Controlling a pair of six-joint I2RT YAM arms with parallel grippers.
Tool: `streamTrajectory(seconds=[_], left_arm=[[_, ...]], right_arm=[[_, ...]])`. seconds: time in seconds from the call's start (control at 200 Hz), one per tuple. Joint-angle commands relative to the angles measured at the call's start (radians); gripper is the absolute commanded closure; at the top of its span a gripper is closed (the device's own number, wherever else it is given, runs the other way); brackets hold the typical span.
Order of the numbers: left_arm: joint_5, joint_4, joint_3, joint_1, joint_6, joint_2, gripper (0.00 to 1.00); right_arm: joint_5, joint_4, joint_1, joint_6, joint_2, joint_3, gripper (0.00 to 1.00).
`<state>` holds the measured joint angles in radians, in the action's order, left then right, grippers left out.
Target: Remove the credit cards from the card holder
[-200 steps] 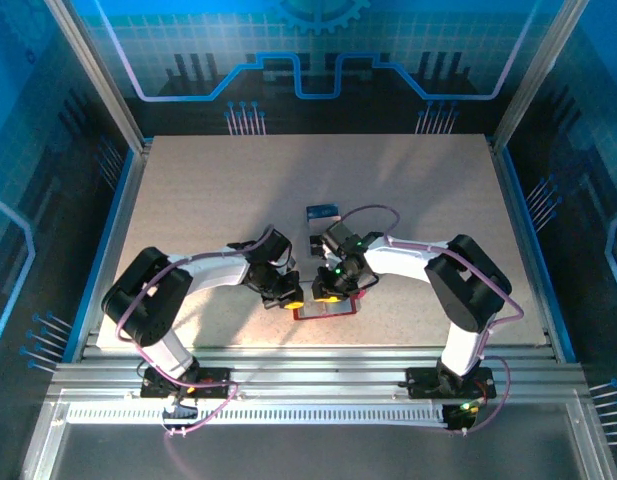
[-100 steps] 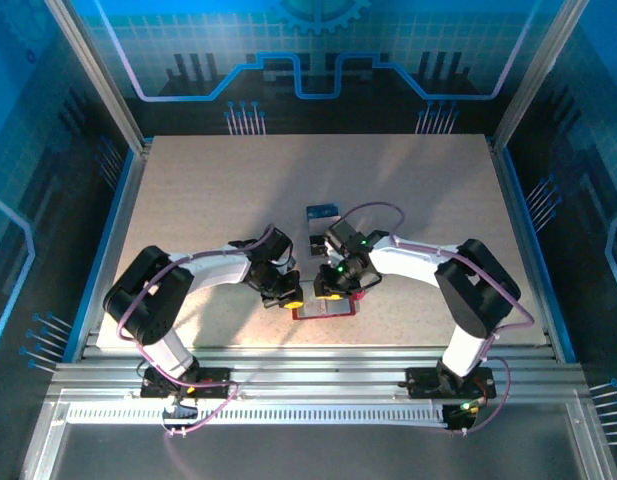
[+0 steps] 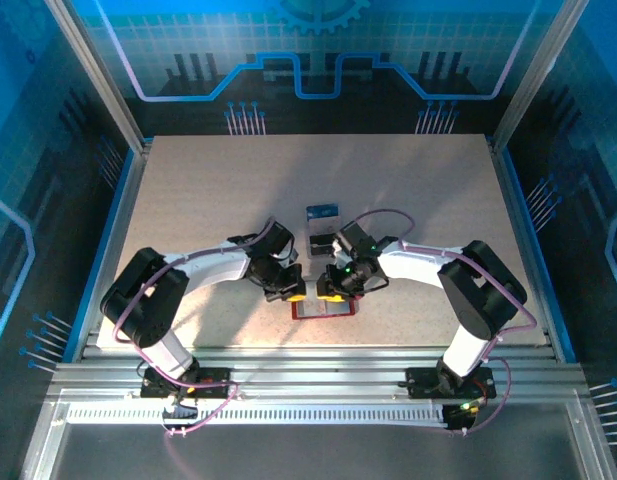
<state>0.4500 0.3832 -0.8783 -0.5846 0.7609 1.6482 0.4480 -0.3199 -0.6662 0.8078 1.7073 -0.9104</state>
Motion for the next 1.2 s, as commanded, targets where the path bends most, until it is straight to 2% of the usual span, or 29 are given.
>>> streamTrajectory(seconds=[0.0,0.085,0.19,0.81,1.191], left_arm=[[0.003,0.028,-0.018,-0.006,0.006,0.003,1.00],[-0.034,0.060,-0.013,-0.006,-0.016,0.017,1.00],[-0.028,0.052,-0.001,-0.005,-0.022,0.040,1.00],[-0.033,0.045,0.039,-0.005,-0.017,0.060,1.00],[-0.036,0.057,0.035,-0.005,-0.019,0.061,1.00]], right_arm=[[0.030,0.028,0.011,0.012,0.009,0.007,0.70],[0.033,0.028,0.014,0.011,0.012,0.004,0.67],[0.036,0.027,0.016,0.006,0.022,0.001,0.65],[0.062,0.071,0.022,-0.001,0.078,0.025,0.64],[0.125,0.190,0.042,0.042,0.020,0.098,0.71]])
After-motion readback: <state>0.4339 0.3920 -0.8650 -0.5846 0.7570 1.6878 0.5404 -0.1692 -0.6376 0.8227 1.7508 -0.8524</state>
